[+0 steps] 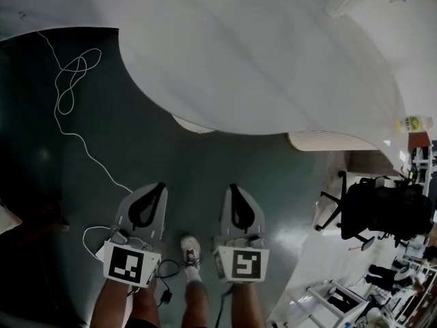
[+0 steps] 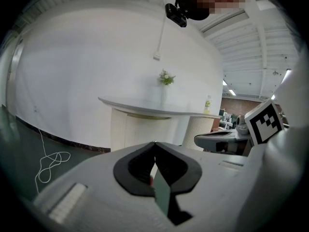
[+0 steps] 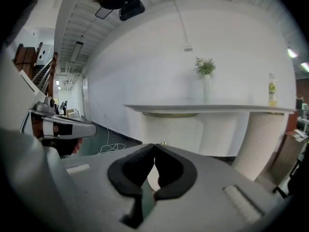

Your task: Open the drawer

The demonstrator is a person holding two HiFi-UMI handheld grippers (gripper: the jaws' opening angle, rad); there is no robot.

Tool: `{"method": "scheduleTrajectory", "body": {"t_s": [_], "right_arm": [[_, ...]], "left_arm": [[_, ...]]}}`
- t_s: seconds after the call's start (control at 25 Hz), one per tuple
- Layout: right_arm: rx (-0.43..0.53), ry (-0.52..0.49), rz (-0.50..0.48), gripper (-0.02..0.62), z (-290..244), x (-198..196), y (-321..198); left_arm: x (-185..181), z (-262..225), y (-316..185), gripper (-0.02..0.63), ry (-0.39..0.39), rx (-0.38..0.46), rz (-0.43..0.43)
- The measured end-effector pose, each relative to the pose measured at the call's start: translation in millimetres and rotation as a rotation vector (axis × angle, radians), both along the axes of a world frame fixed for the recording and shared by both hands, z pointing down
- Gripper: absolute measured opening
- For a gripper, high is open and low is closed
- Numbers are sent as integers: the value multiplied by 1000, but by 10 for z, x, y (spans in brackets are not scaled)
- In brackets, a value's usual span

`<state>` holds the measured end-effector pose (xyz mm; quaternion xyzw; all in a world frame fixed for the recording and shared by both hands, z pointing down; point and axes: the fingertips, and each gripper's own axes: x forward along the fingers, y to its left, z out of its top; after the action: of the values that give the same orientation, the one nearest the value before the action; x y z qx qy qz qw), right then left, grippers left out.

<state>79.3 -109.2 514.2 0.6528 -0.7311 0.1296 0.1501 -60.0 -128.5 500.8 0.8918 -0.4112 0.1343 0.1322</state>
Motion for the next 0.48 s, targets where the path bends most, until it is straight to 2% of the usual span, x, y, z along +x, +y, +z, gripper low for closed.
{"method": "scheduleTrajectory", "body": {"t_s": [0.12, 0.28, 0.48], "right_arm": [[-8, -9, 24, 5, 306, 10, -101], [1, 5, 9, 5, 599, -16, -238], [1, 9, 17, 5, 854, -19, -332]], "left_arm": [[19, 262, -112, 11, 4, 7, 16], [31, 559, -209, 11, 7, 17, 33], [-14, 776, -301, 11, 7, 22, 30]]}}
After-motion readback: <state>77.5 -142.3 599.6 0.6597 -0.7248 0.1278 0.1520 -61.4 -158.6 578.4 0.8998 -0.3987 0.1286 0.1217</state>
